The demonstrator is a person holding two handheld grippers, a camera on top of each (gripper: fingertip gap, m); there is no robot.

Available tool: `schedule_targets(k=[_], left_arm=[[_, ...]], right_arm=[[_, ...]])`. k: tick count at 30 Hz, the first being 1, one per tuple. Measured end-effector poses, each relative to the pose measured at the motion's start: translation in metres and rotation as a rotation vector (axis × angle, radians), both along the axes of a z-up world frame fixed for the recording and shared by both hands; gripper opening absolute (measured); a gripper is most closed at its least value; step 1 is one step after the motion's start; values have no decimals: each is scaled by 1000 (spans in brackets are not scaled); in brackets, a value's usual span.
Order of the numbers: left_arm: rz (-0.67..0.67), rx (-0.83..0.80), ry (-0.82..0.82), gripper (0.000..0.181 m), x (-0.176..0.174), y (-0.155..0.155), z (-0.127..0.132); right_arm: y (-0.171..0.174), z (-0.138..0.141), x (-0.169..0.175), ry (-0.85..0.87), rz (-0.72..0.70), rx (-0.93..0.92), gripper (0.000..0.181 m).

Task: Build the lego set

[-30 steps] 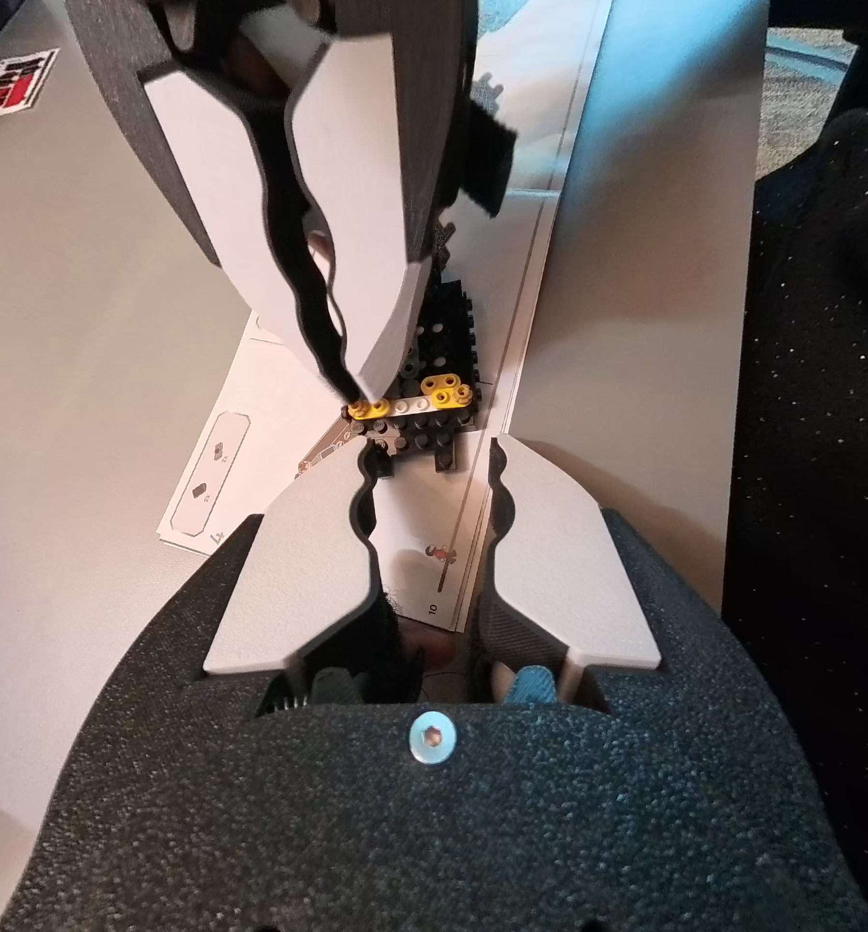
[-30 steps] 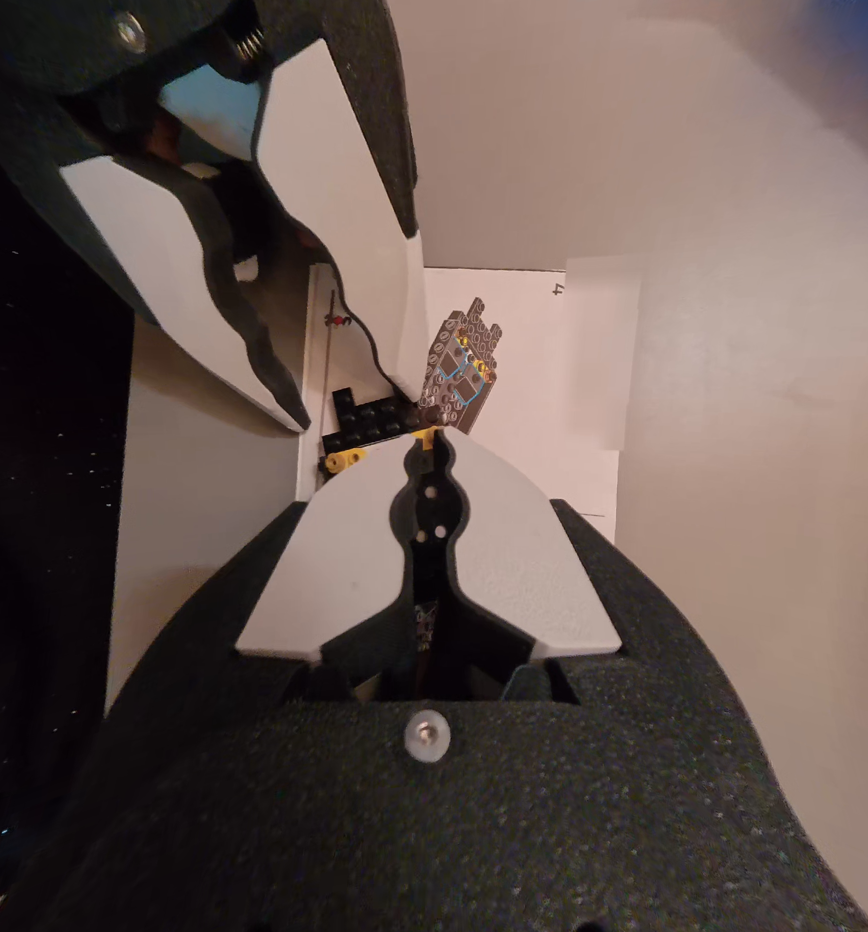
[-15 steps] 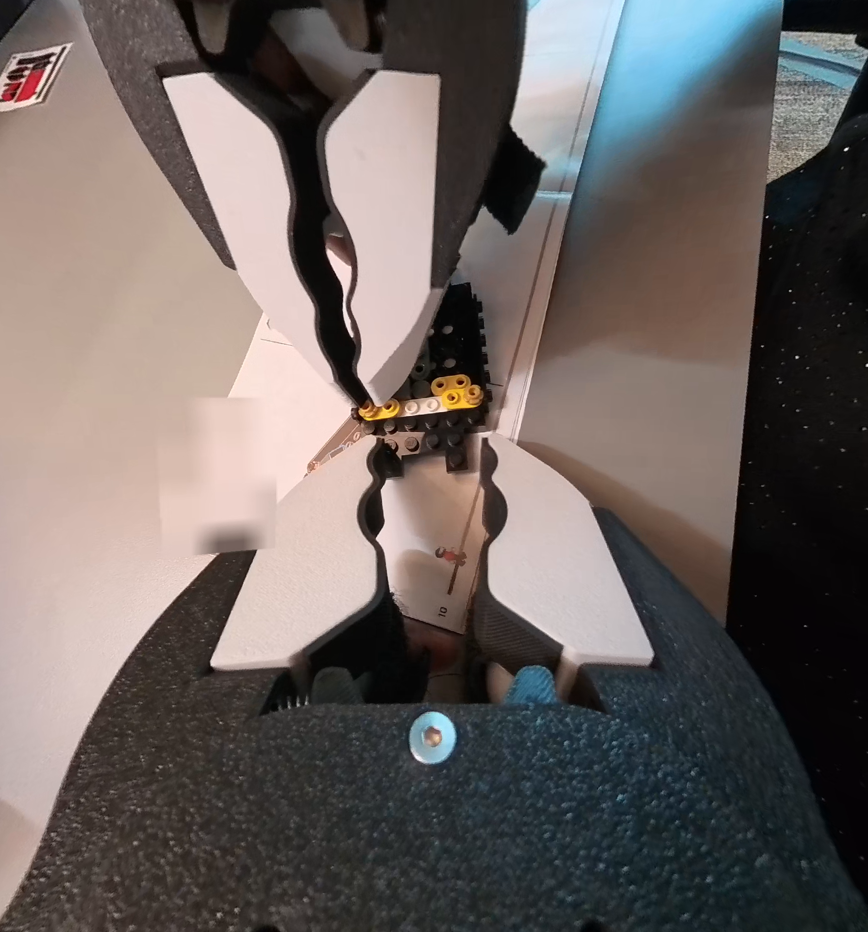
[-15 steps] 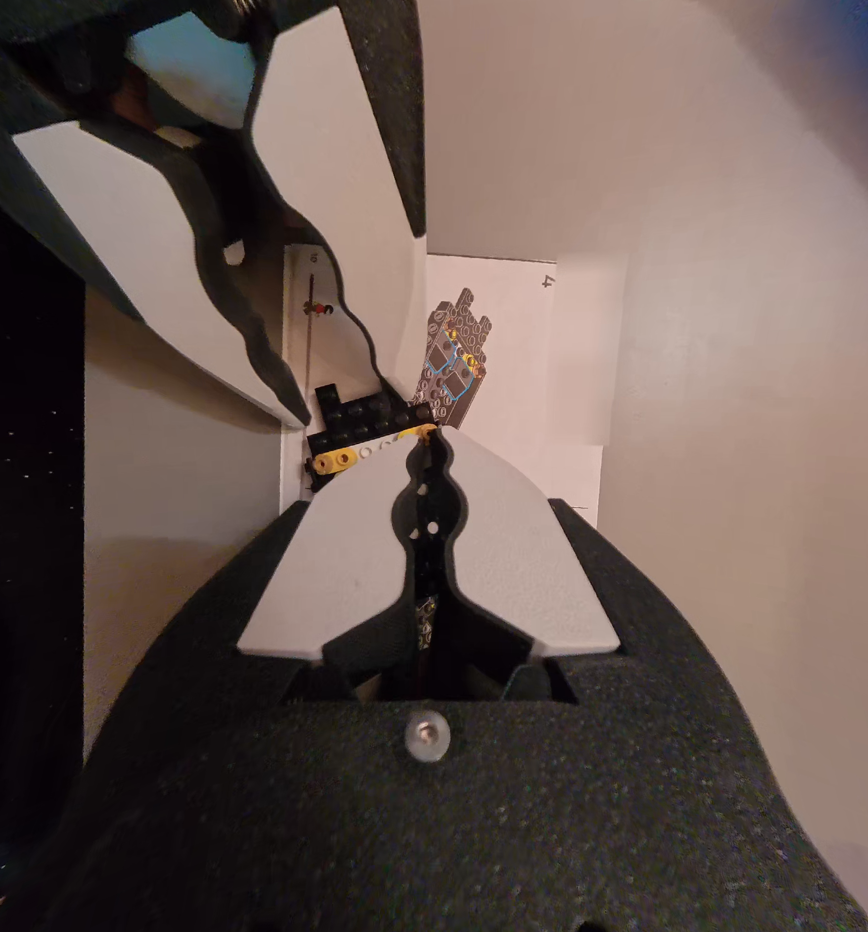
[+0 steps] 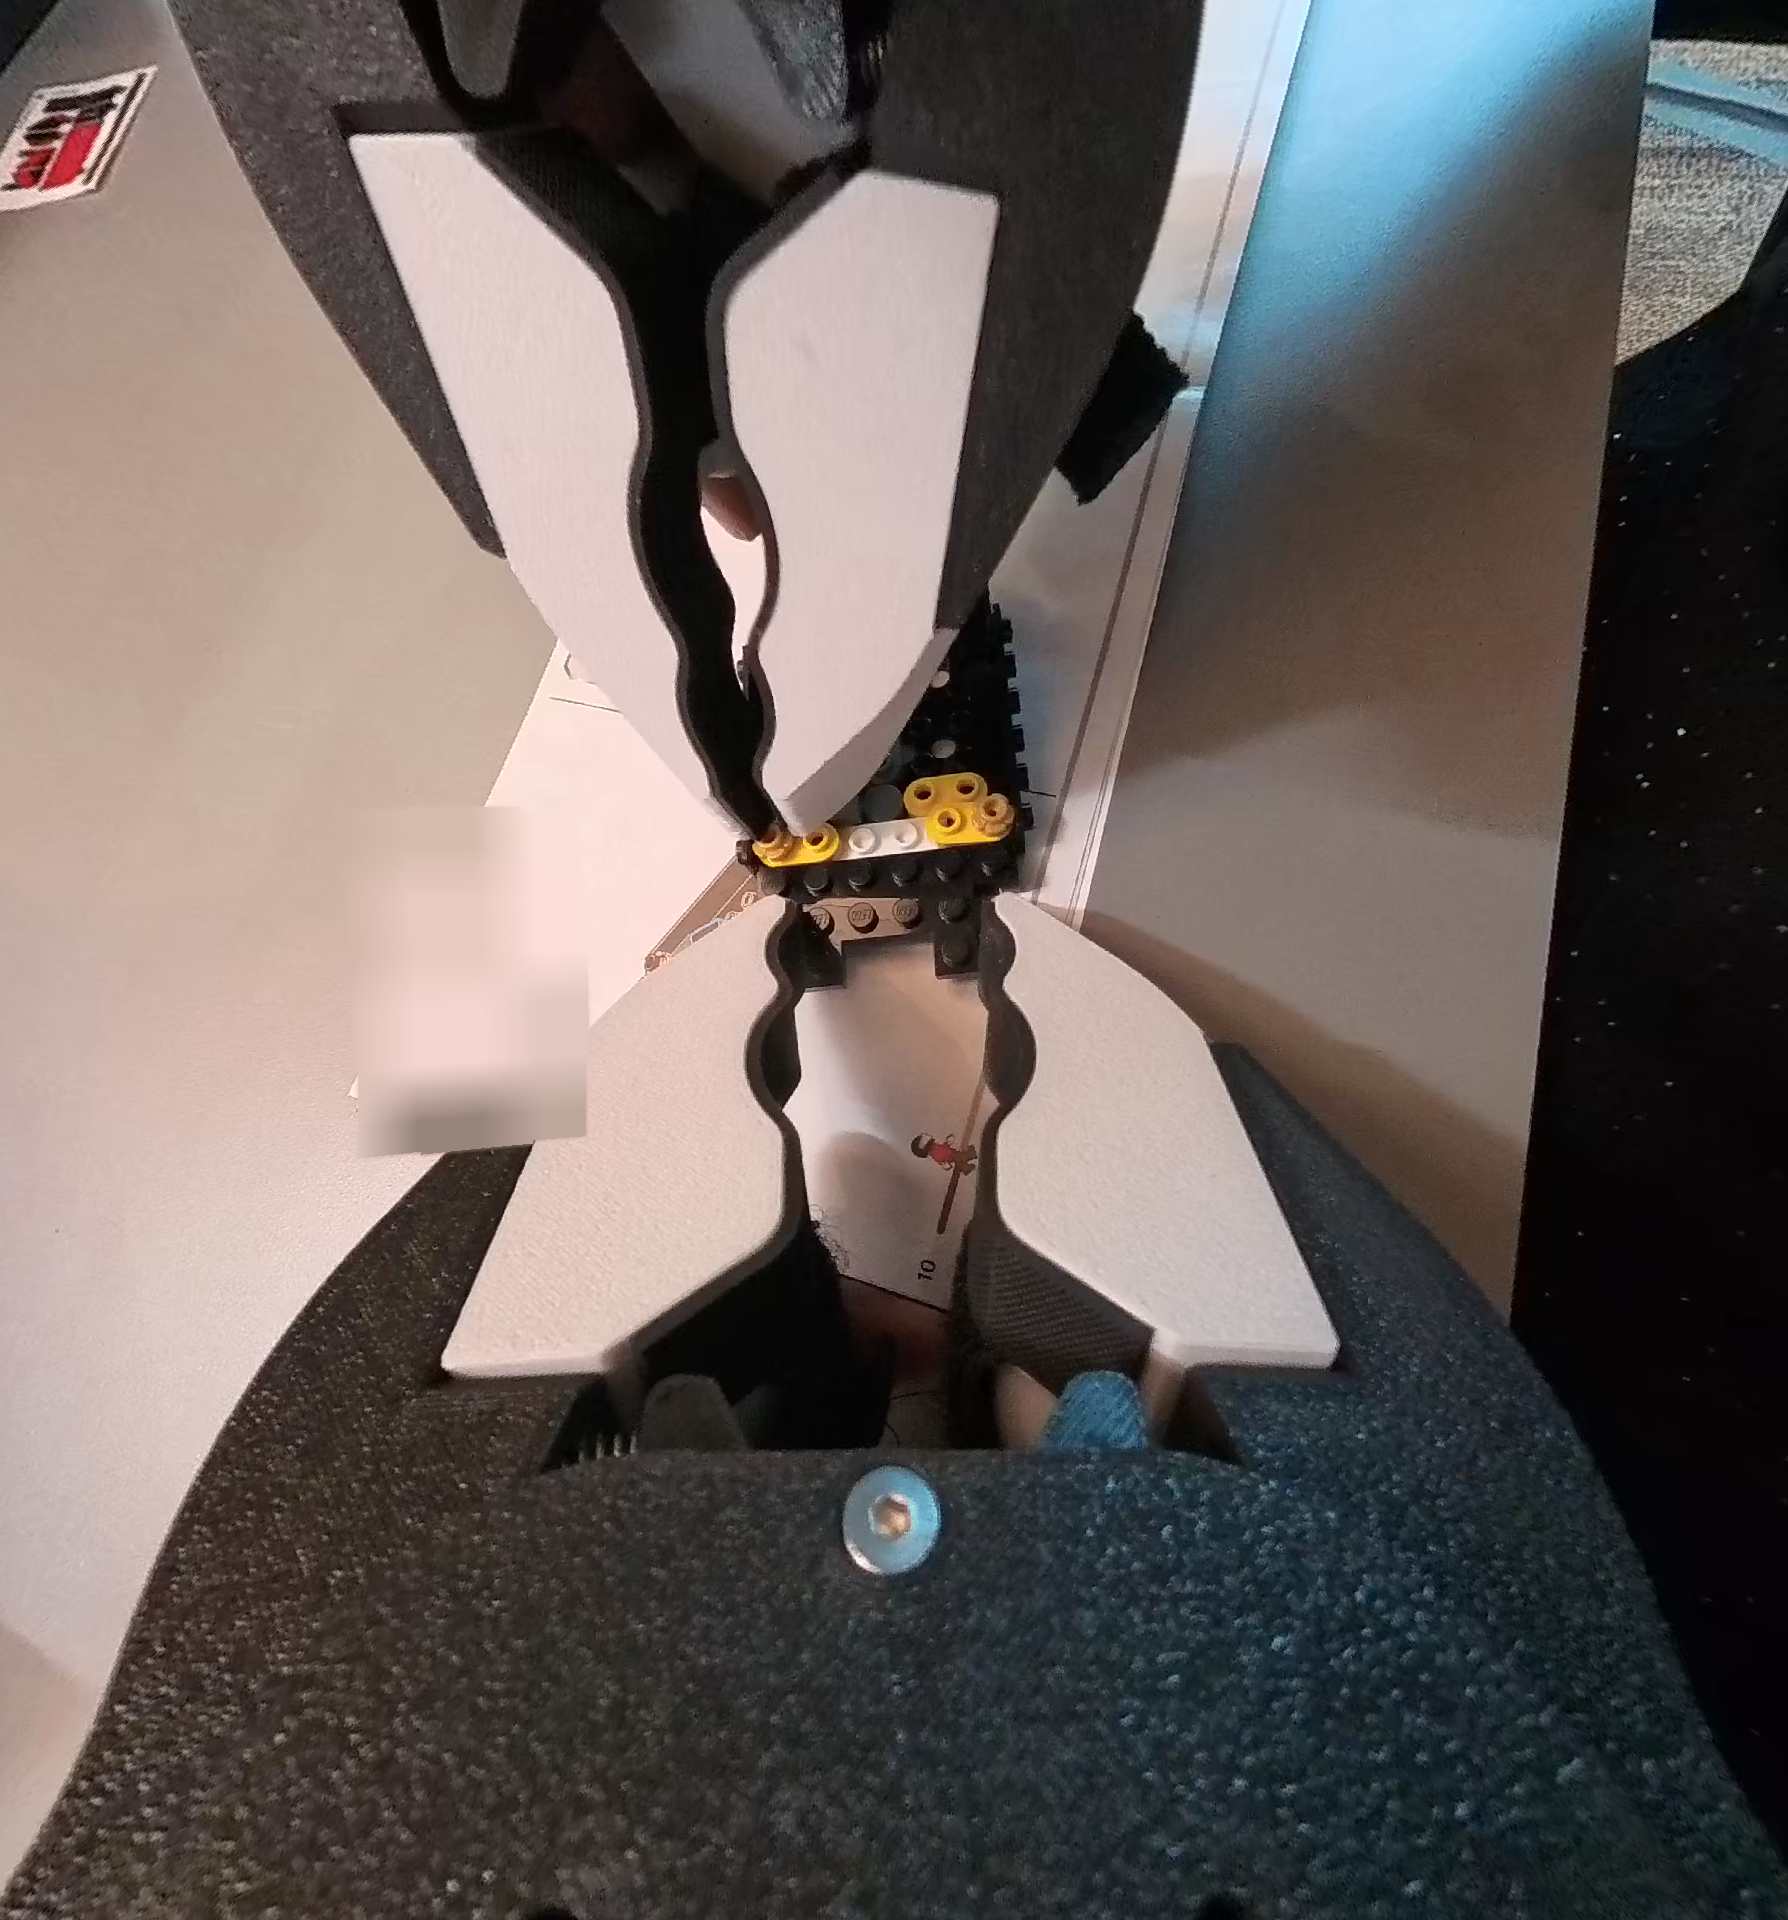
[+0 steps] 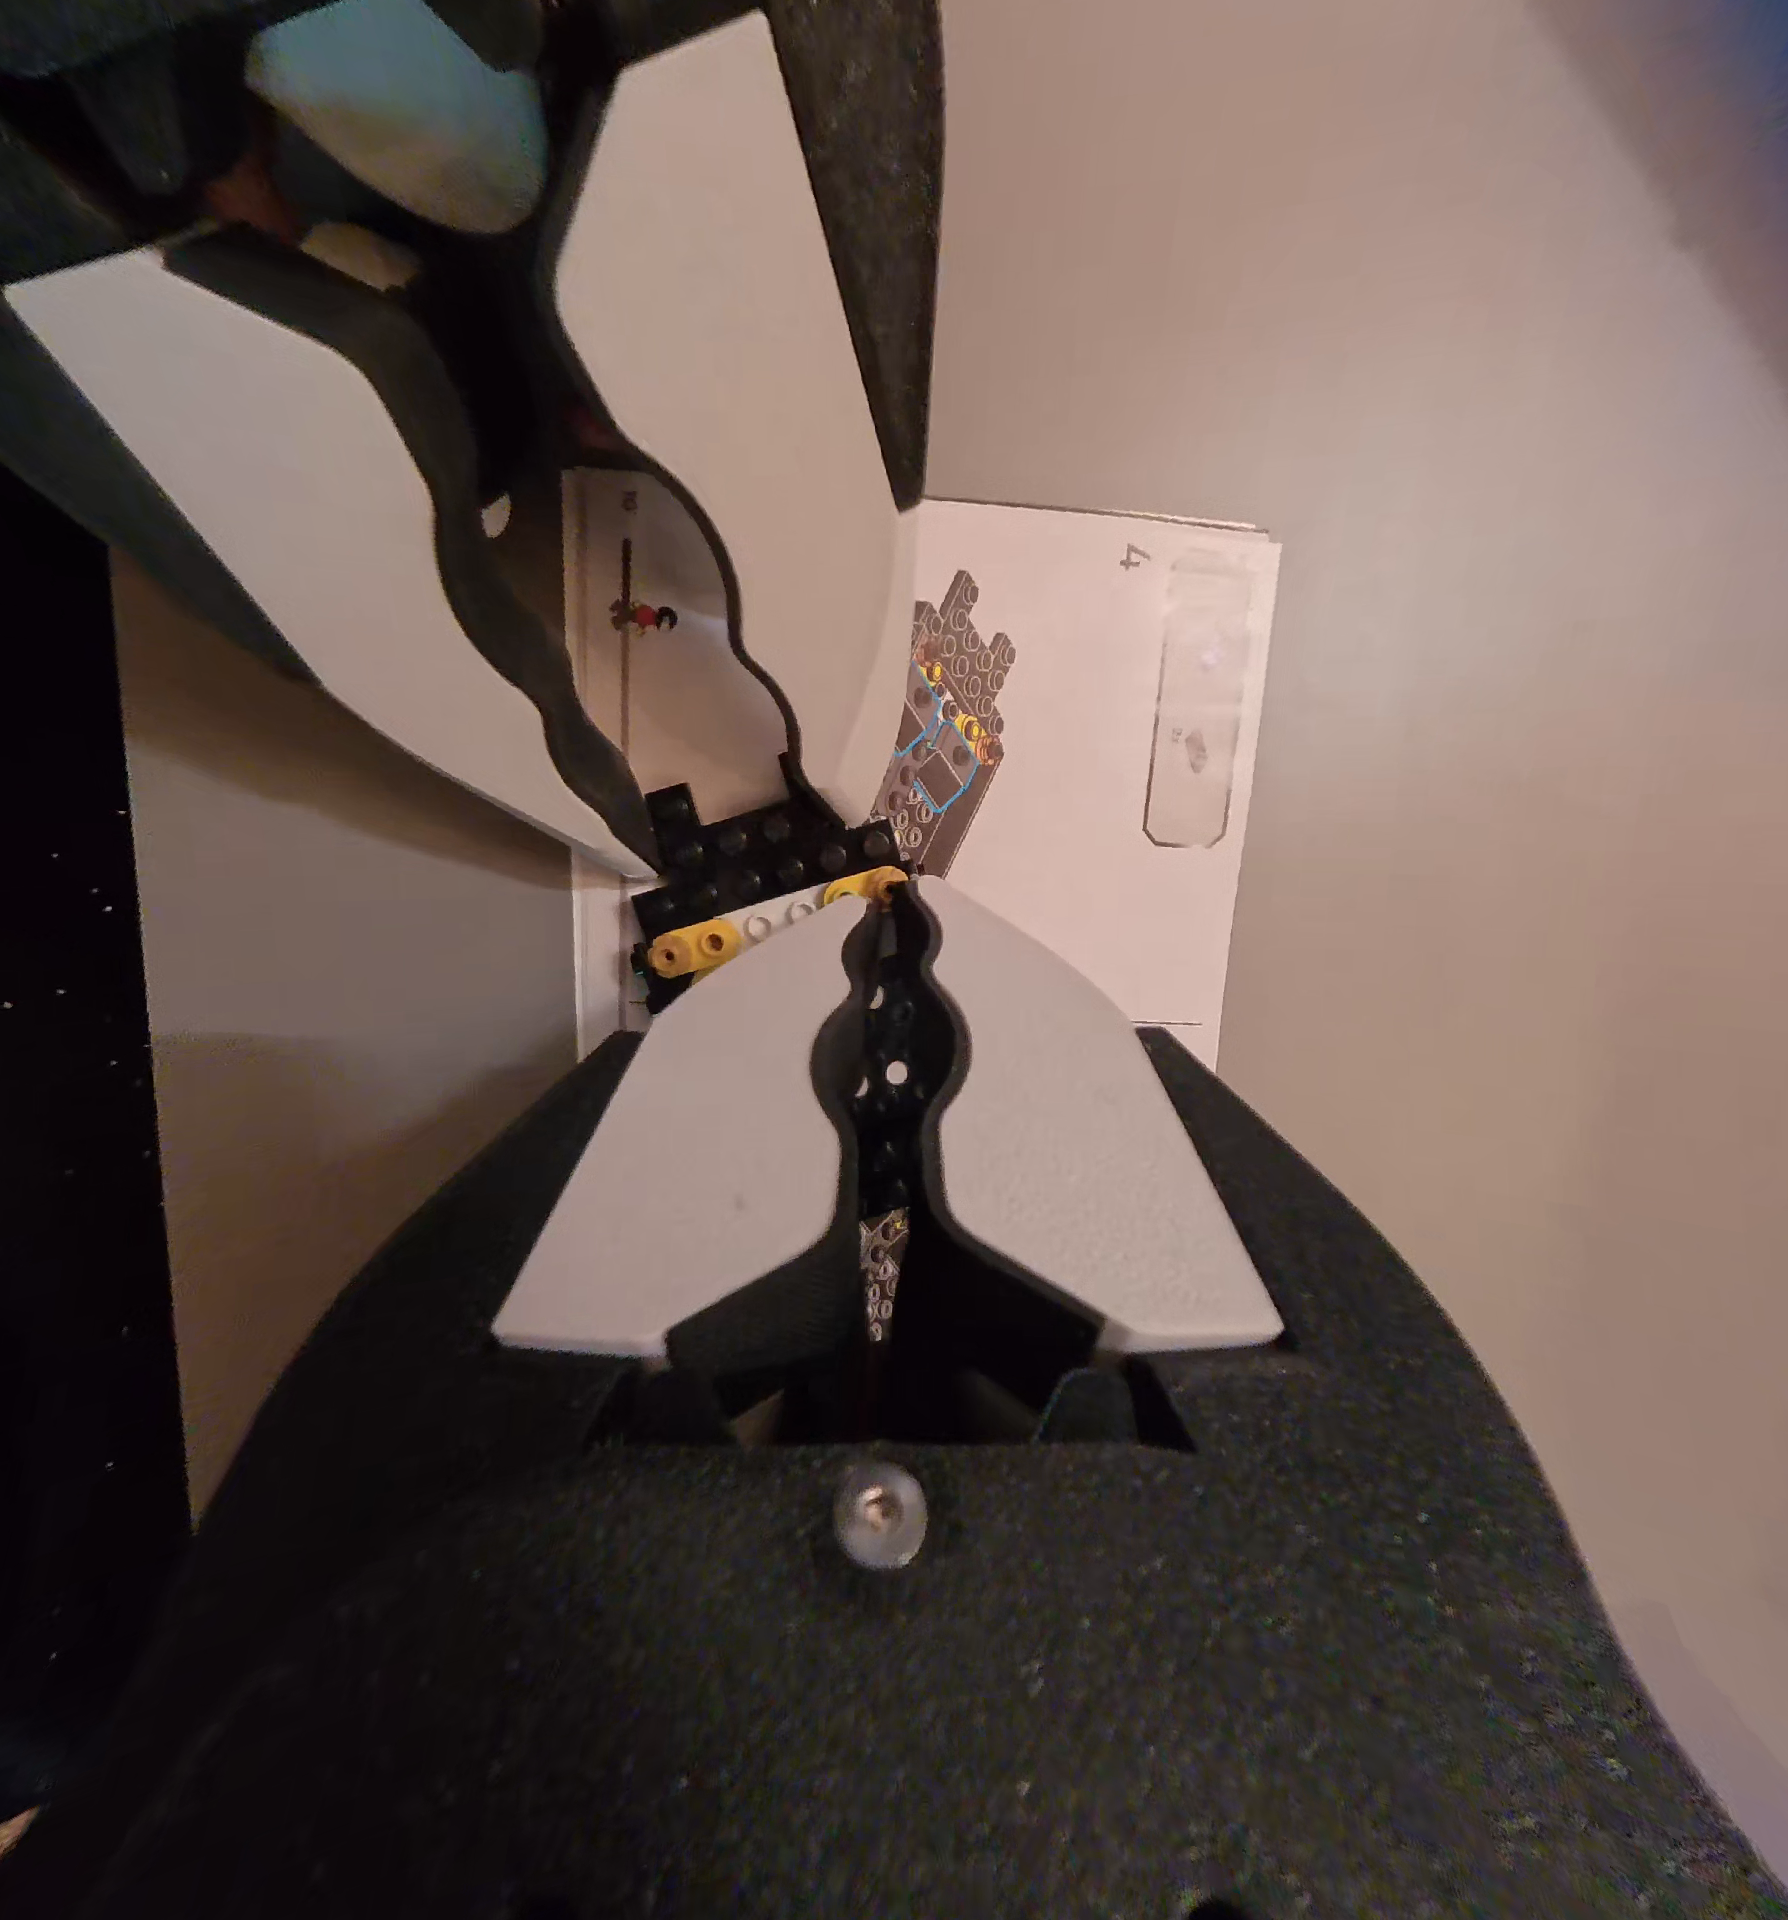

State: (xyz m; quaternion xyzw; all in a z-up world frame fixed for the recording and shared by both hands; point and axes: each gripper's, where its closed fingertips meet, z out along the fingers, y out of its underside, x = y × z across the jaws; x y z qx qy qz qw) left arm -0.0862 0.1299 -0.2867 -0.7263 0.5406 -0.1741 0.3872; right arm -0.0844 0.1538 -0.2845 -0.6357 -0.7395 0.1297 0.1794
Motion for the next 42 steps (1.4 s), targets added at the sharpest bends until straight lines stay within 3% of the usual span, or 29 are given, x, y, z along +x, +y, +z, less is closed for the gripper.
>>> schedule_targets(k=[17,23,34,37,39,42], left_arm=[[-8,11,3,33,0,-1,0],[5,18,3,37,0,1,1],[20,58,13,39,-2,5,2],[21,59,8,42,-1,4,2],[14,41,-2,50,0,2,3],[16,20,-9,52,1,1,3]], right_arm=[[2,9,0,80,10,-84,12],[0,8,9,65,31,-120,11],[4,25,41,191,-69,-145,17],[-1,23,49,214,-84,-136,28],[-6,19,57,204,-90,-141,45],[-15,12,65,187,-80,-173,50]])
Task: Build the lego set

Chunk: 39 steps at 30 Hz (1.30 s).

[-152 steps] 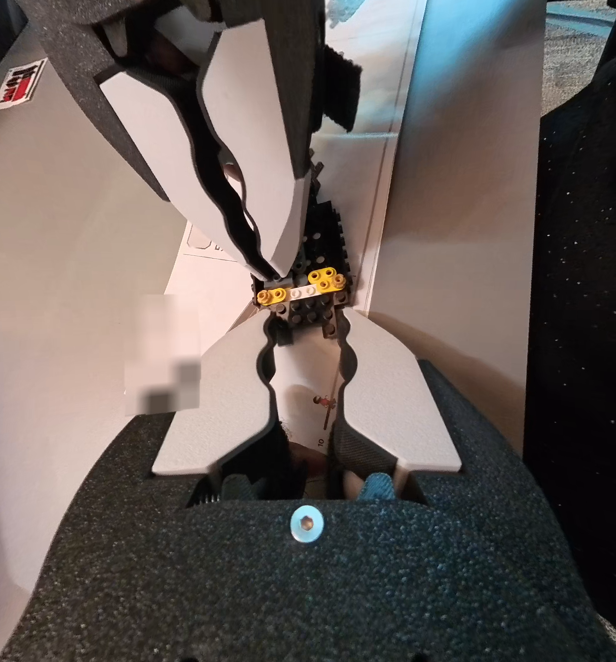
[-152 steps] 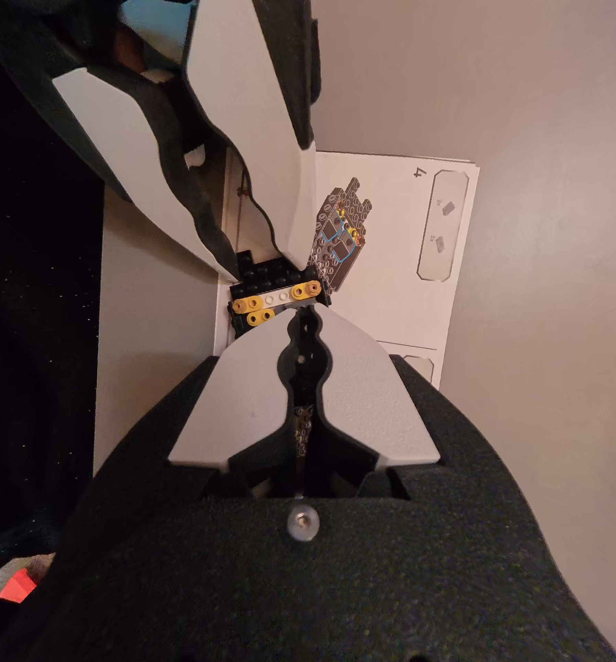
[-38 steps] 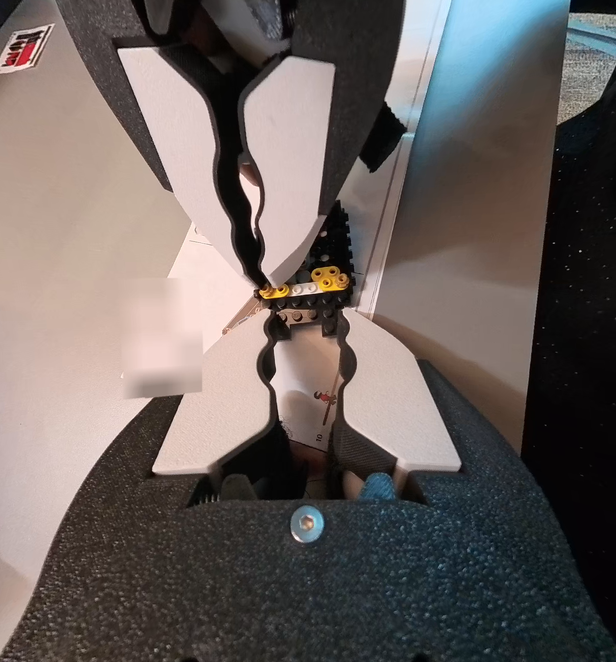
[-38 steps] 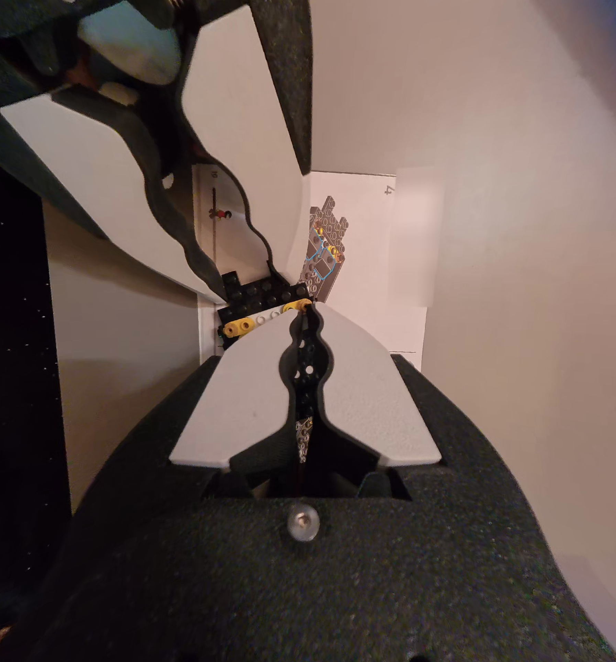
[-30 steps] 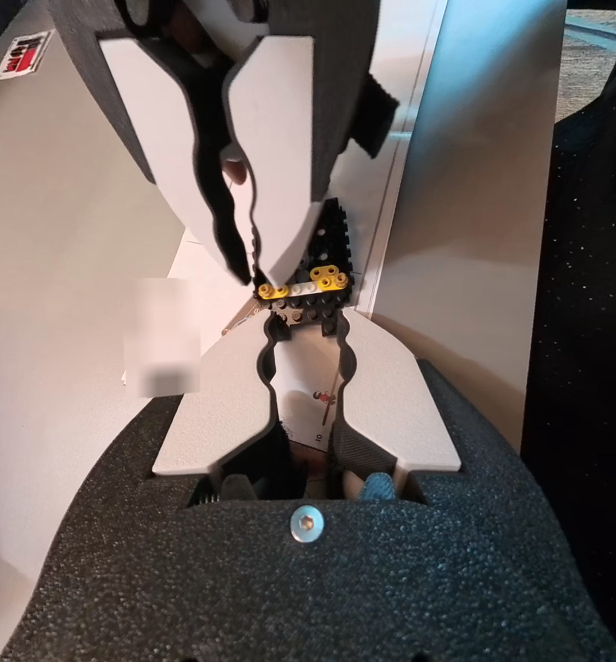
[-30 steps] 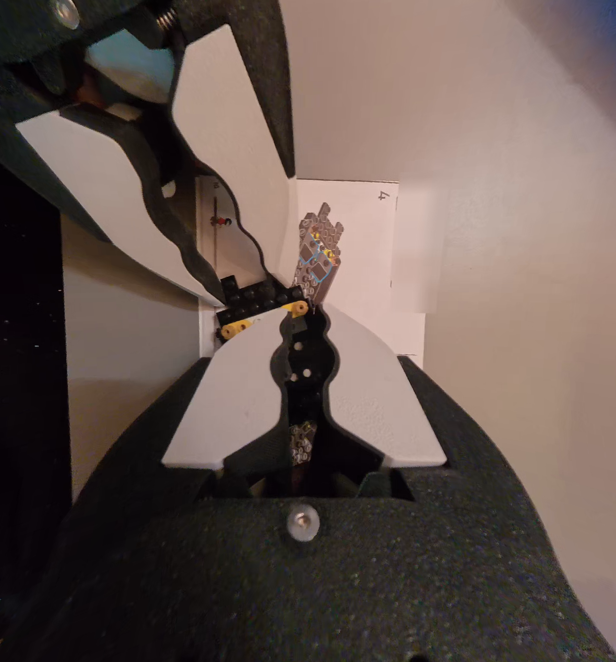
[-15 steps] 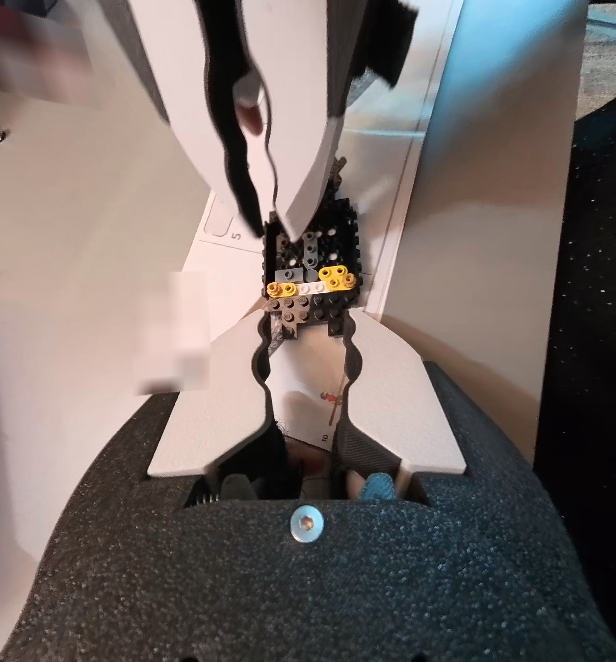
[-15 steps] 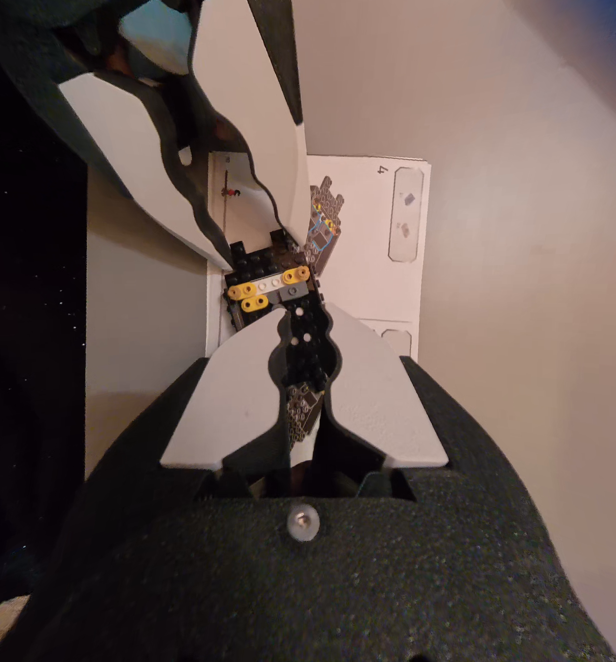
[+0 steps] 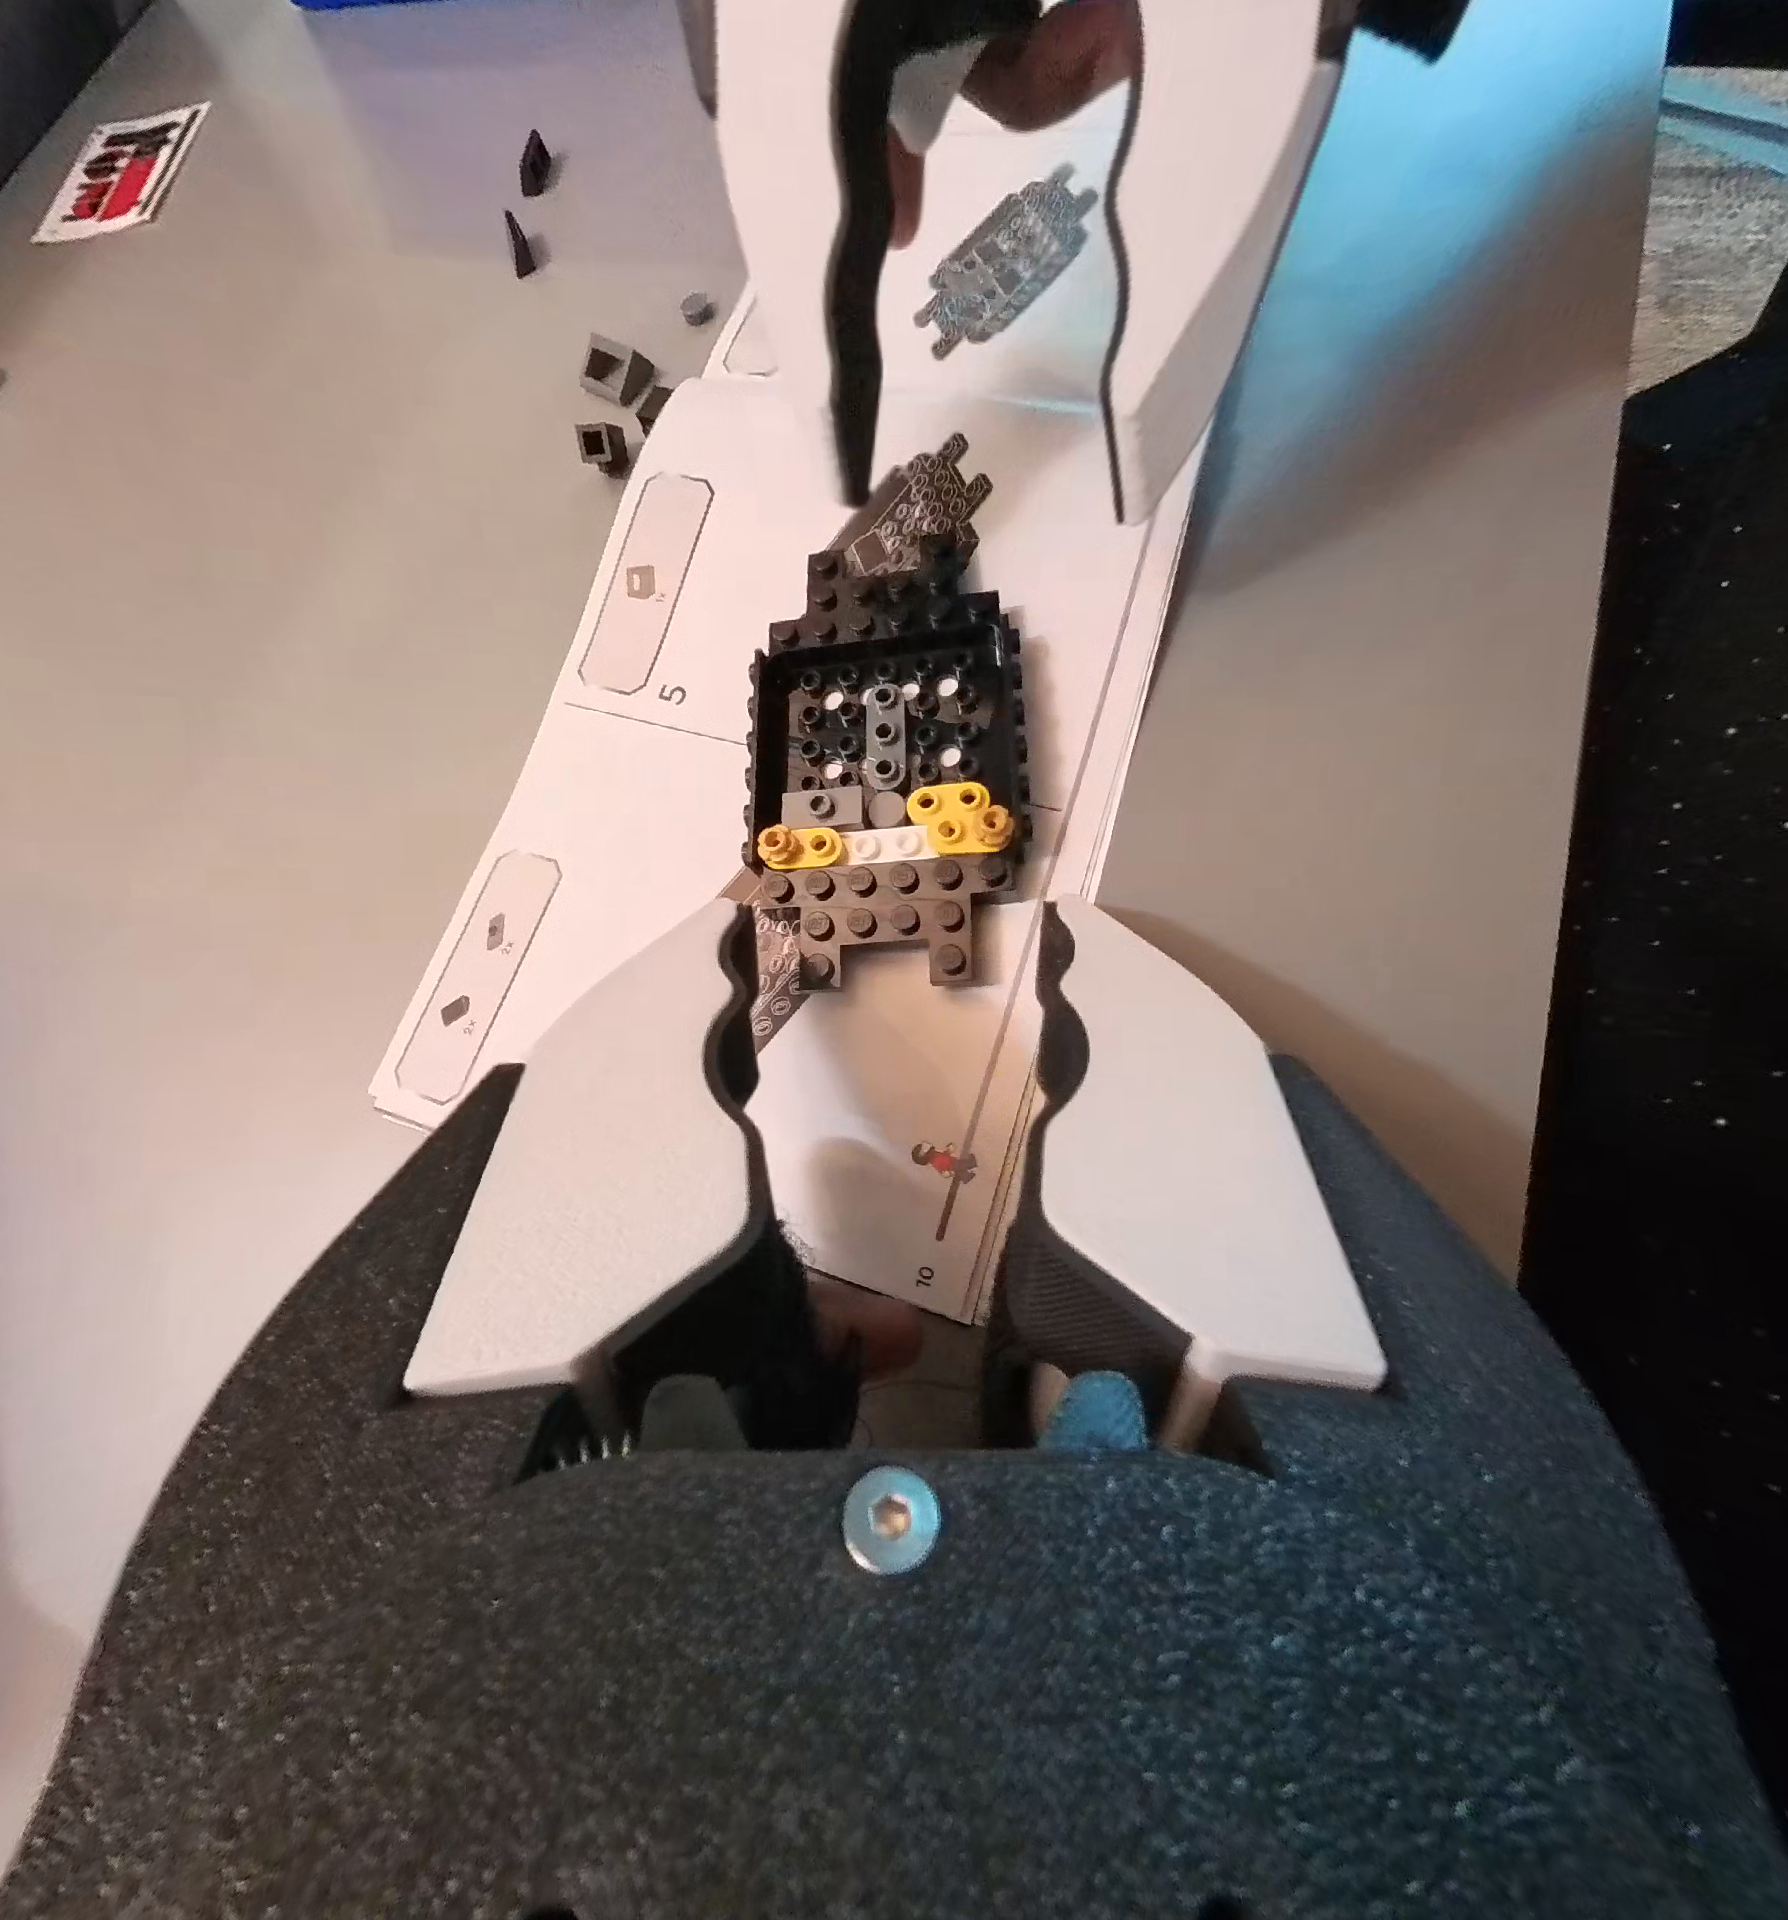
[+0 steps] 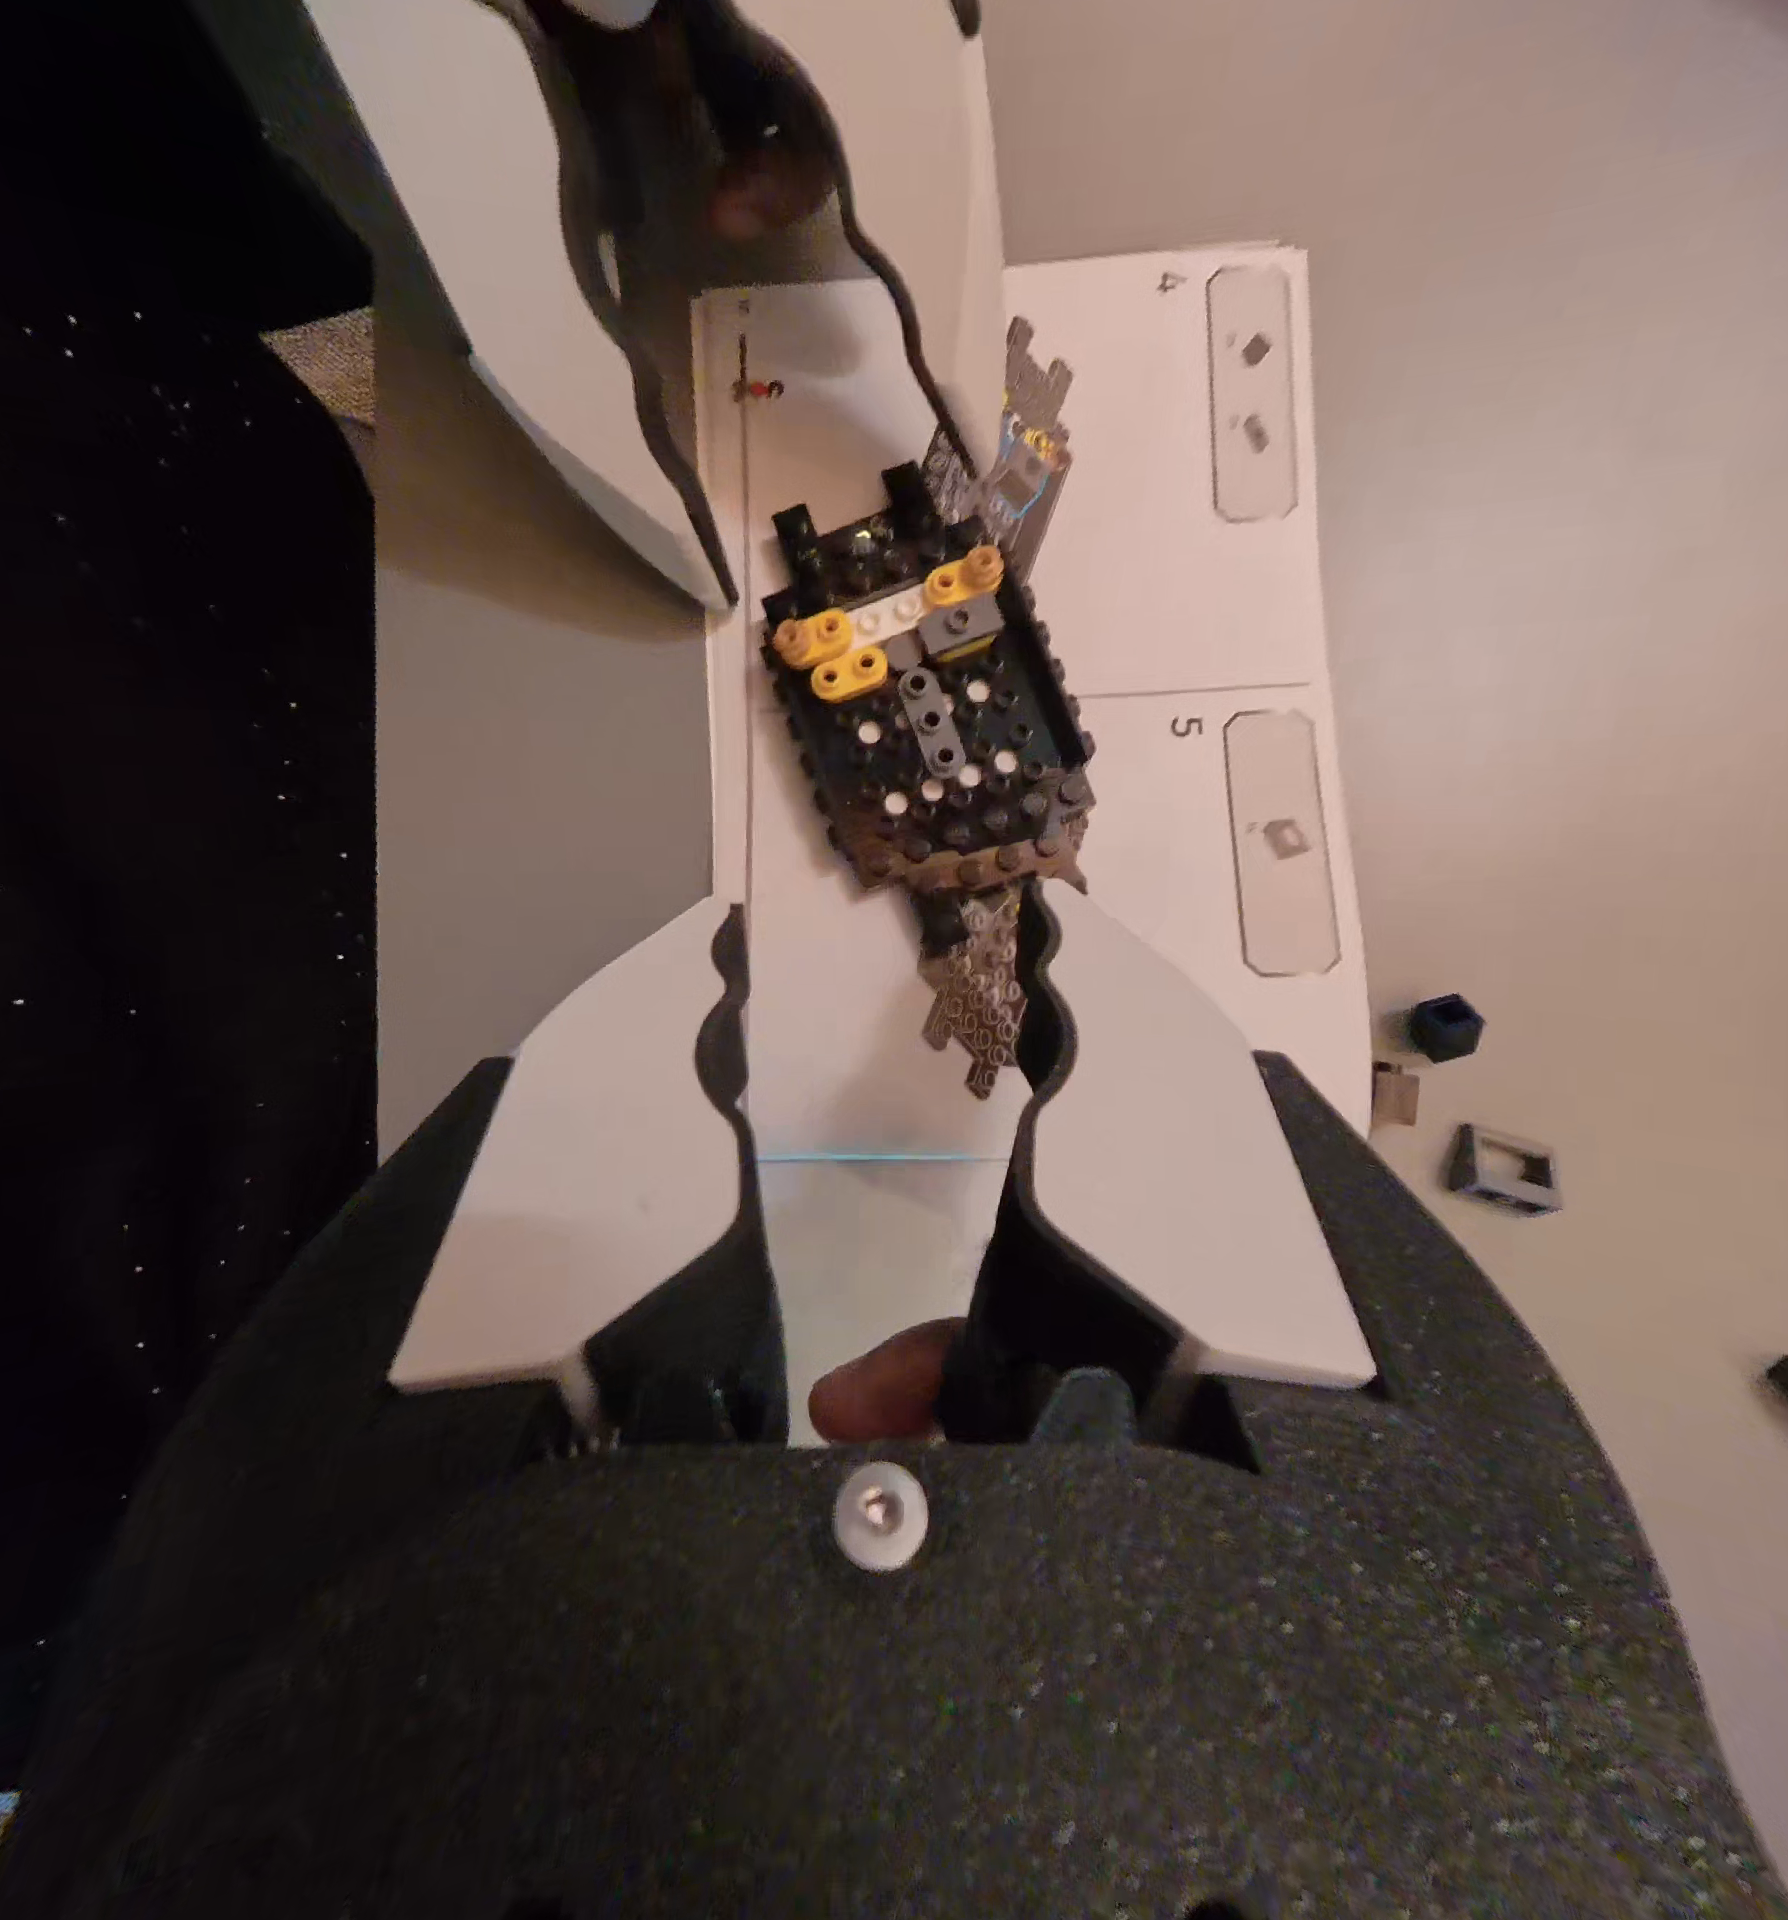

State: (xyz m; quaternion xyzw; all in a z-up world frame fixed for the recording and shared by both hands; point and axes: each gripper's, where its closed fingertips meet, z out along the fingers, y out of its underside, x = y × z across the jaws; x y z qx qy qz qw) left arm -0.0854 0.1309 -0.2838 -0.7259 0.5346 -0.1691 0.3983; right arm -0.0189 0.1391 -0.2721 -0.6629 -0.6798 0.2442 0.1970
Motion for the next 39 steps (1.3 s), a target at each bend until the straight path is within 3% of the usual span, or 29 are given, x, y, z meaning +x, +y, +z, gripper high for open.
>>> schedule_targets(k=[5,9,15,22,25,31,39], left_arm=[[12,-9,8,45,2,1,-1],[66,17,7,39,6,11,1],[87,45,27,41,12,16,0],[90,23,-74,42,10,15,12],[95,19,-120,42,9,14,17],[101,-10,-166,41,7,14,21],[104,-6,-199,41,5,14,26]], right_arm=[[7,10,3,59,-37,41,48],[32,26,19,107,-154,52,45],[81,19,54,36,-336,116,24],[109,-4,57,10,-461,-25,20],[122,-3,75,-32,-519,27,20],[129,3,123,-50,-812,43,29],[109,-15,121,-7,-834,-67,15]])
